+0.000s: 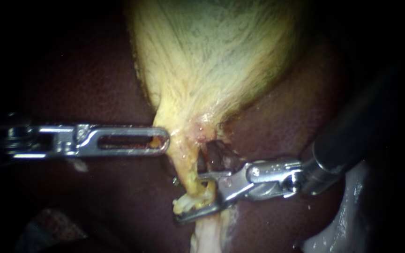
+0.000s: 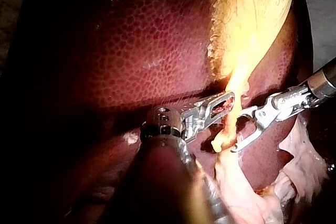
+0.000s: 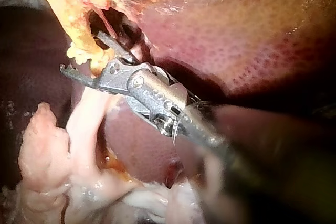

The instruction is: Going back second clip left tube

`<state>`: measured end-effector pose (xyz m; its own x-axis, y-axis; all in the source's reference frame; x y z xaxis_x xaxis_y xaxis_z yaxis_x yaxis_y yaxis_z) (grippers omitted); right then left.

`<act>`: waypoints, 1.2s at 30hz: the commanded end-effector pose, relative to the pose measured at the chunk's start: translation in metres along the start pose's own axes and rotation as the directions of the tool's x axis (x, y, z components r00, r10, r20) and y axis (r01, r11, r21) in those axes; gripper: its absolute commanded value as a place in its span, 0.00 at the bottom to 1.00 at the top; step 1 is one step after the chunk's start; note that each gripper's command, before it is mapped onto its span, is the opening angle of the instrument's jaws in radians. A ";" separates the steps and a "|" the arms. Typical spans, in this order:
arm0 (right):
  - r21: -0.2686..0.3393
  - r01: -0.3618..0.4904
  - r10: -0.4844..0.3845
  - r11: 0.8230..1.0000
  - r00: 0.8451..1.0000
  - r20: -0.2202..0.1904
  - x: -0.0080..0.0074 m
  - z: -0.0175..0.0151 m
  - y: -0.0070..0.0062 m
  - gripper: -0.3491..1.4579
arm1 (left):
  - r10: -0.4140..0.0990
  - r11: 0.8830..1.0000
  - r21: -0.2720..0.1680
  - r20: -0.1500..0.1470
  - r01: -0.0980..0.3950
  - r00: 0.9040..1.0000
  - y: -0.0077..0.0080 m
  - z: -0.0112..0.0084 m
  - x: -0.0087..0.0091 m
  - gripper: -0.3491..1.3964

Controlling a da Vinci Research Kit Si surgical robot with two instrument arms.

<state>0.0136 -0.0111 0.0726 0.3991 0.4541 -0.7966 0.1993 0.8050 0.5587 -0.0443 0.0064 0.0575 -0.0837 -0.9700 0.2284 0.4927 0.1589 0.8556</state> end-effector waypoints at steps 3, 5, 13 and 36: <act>-0.012 0.008 -0.008 1.000 1.000 -0.002 0.0001 -0.0018 -0.0001 0.52 | 0.001 1.000 0.000 0.000 -0.001 1.000 0.0001 0.0000 0.0002 0.00; -0.016 0.028 -0.028 0.999 1.000 -0.002 0.0004 -0.0030 -0.0002 0.52 | 0.002 1.000 0.000 0.001 -0.002 1.000 0.0001 0.0000 0.0002 0.00; -0.051 0.117 -0.117 0.992 0.993 0.002 0.0026 -0.0097 -0.0007 0.52 | 0.003 1.000 0.001 0.000 -0.003 1.000 0.0003 0.0000 0.0003 0.00; -0.075 0.227 -0.226 0.971 0.974 0.020 0.0043 -0.0146 -0.0014 0.52 | 0.023 1.000 -0.015 -0.024 -0.023 0.999 0.0031 0.0054 0.0026 0.00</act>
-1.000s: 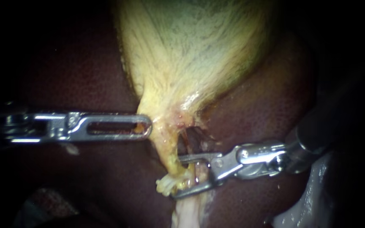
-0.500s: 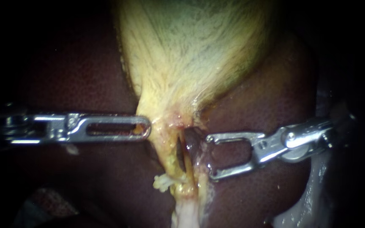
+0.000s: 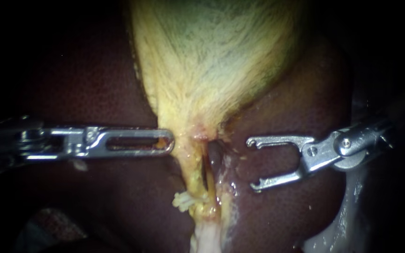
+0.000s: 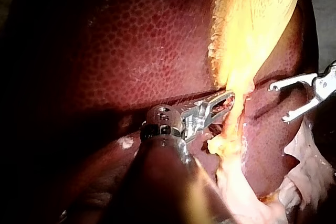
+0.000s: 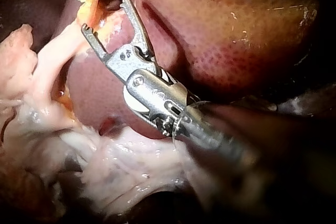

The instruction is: Going back second clip left tube

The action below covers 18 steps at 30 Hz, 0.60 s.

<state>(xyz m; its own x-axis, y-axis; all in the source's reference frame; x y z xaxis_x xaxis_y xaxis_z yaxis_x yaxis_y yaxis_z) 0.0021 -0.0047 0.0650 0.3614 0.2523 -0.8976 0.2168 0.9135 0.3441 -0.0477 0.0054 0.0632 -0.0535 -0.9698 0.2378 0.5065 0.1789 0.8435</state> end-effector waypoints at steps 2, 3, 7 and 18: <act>0.000 0.000 0.000 1.000 1.000 0.000 0.0000 -0.0001 0.0000 0.52 | 0.002 1.000 0.000 -0.006 -0.002 1.000 0.0000 0.0006 0.0003 0.00; 0.000 0.000 0.000 1.000 1.000 0.000 0.0000 -0.0001 0.0000 0.52 | 0.003 1.000 0.000 -0.010 -0.003 1.000 0.0000 0.0008 0.0004 0.00; 0.000 0.005 -0.005 1.000 1.000 0.001 0.0000 -0.0001 0.0000 0.52 | 0.003 1.000 -0.001 -0.010 -0.003 1.000 0.0000 0.0009 0.0004 0.00; 0.000 0.011 -0.011 1.000 1.000 0.001 0.0000 -0.0001 0.0000 0.52 | 0.003 1.000 0.001 -0.011 -0.003 1.000 -0.0001 0.0011 0.0004 0.00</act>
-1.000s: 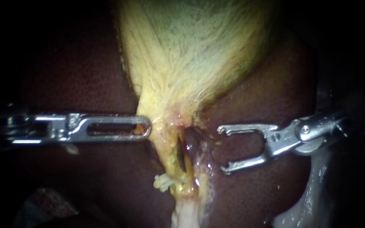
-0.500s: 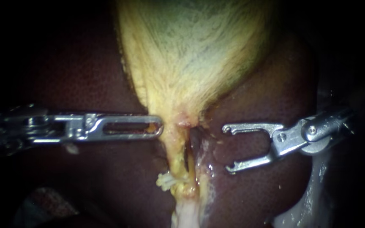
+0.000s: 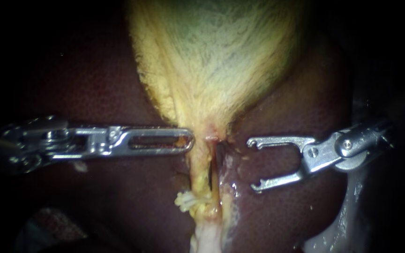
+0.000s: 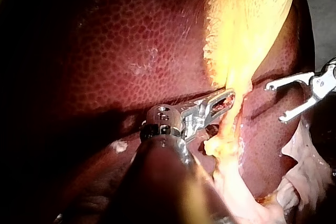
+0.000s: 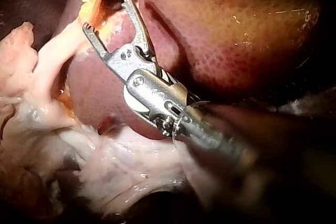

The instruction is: Going back second clip left tube

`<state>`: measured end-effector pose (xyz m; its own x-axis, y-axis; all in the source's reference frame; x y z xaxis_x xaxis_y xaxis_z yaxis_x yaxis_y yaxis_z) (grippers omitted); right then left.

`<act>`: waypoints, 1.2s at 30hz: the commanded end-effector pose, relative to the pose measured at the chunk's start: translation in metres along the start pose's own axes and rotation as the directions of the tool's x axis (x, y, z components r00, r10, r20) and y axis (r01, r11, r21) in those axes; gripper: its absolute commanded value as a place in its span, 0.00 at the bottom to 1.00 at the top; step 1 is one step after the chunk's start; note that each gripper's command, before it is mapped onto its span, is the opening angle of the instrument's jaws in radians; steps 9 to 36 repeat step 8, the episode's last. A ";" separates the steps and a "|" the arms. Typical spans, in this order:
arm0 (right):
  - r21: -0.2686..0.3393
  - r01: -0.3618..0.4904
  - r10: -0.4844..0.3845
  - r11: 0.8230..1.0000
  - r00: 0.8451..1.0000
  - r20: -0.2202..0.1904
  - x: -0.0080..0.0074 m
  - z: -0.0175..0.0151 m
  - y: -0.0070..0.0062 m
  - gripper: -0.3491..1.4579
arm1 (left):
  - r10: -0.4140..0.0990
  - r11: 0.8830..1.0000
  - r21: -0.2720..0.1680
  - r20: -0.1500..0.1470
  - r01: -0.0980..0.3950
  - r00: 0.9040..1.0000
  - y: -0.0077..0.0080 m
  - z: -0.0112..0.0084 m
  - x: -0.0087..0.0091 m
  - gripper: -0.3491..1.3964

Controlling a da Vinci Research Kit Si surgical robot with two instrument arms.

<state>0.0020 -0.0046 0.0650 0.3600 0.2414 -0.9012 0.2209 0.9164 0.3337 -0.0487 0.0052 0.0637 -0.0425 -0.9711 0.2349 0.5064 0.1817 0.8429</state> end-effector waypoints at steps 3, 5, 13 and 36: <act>0.000 0.000 0.000 1.000 1.000 0.000 0.0000 0.0000 -0.0001 0.52 | 0.000 1.000 0.001 0.000 0.000 1.000 0.0000 0.0000 0.0000 0.00; 0.000 0.000 0.000 1.000 1.000 0.000 0.0001 0.0000 -0.0001 0.52 | 0.000 1.000 0.001 0.000 0.000 1.000 0.0000 0.0000 0.0000 0.00; 0.001 0.000 0.000 1.000 1.000 0.000 0.0002 0.0000 -0.0001 0.52 | 0.000 1.000 0.001 0.000 0.000 1.000 0.0000 0.0000 0.0000 0.00; 0.001 0.000 0.000 1.000 1.000 0.000 0.0002 0.0000 -0.0001 0.52 | 0.000 1.000 0.001 0.000 0.000 1.000 0.0000 0.0000 0.0000 0.00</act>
